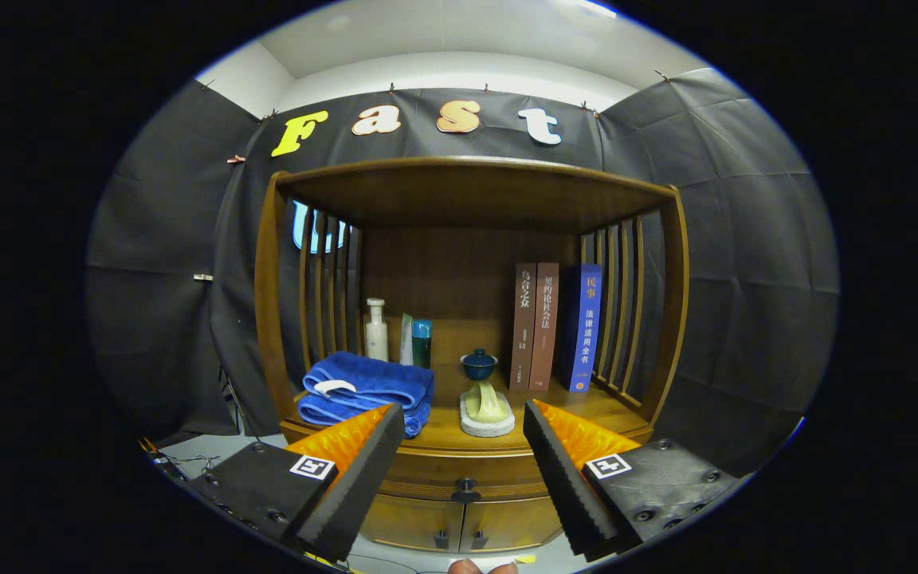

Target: Pull open the drawer, take out the items inside it, and place them on the countertop above the cabinet.

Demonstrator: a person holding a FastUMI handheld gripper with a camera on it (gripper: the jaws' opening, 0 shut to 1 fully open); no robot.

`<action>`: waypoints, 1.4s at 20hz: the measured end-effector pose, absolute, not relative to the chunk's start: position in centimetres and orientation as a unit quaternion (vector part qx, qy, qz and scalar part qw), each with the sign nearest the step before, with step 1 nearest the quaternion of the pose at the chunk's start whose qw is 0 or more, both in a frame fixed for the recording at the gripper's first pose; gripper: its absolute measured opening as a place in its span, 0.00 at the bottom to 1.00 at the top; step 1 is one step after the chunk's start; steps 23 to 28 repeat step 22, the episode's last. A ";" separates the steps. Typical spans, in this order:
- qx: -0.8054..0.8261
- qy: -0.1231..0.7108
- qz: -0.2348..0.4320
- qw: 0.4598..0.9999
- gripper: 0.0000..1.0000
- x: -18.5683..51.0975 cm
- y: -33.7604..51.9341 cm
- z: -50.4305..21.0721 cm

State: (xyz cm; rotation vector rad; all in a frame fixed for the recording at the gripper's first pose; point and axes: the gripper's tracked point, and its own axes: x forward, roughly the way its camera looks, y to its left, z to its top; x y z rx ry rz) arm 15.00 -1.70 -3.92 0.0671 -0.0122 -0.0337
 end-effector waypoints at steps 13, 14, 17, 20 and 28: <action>0.045 -0.059 -0.050 0.996 0.98 4.5 -4.9 6.4; 0.044 -0.055 -0.049 0.996 0.98 4.3 -4.8 6.6; 0.037 -0.047 -0.040 0.997 0.98 4.1 -4.3 6.8; 0.025 -0.046 -0.037 0.998 0.98 4.1 -3.8 7.0; 0.030 -0.042 -0.031 0.998 0.98 4.1 -3.3 6.8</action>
